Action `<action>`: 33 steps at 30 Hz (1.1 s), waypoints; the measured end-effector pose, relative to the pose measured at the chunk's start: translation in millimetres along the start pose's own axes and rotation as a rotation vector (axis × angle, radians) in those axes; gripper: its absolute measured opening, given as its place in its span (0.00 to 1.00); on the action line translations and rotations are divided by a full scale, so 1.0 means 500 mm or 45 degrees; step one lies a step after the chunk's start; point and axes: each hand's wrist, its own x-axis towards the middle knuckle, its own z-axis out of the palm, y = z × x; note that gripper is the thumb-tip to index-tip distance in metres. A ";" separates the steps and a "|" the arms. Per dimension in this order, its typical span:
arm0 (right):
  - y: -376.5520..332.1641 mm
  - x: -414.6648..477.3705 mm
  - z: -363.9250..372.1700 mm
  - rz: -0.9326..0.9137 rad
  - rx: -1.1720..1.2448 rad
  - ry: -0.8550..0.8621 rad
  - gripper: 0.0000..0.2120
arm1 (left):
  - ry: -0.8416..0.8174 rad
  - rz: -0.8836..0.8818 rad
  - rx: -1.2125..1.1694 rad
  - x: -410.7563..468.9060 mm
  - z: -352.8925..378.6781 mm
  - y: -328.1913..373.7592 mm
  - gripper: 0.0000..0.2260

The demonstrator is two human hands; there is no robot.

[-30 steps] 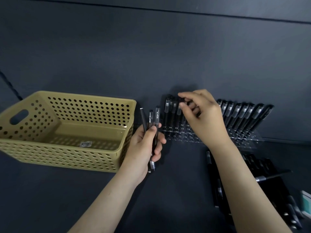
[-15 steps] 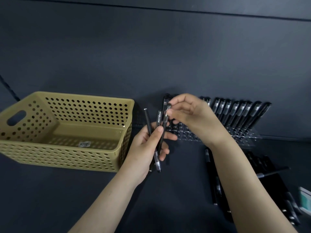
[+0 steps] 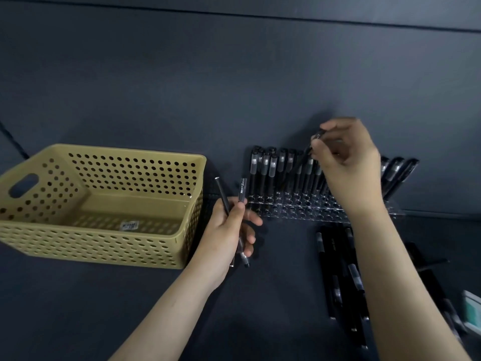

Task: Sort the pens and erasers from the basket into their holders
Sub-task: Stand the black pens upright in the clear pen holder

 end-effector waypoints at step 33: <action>-0.047 -0.031 0.046 0.134 0.172 -0.763 0.11 | -0.153 0.227 0.146 -0.014 0.002 0.006 0.08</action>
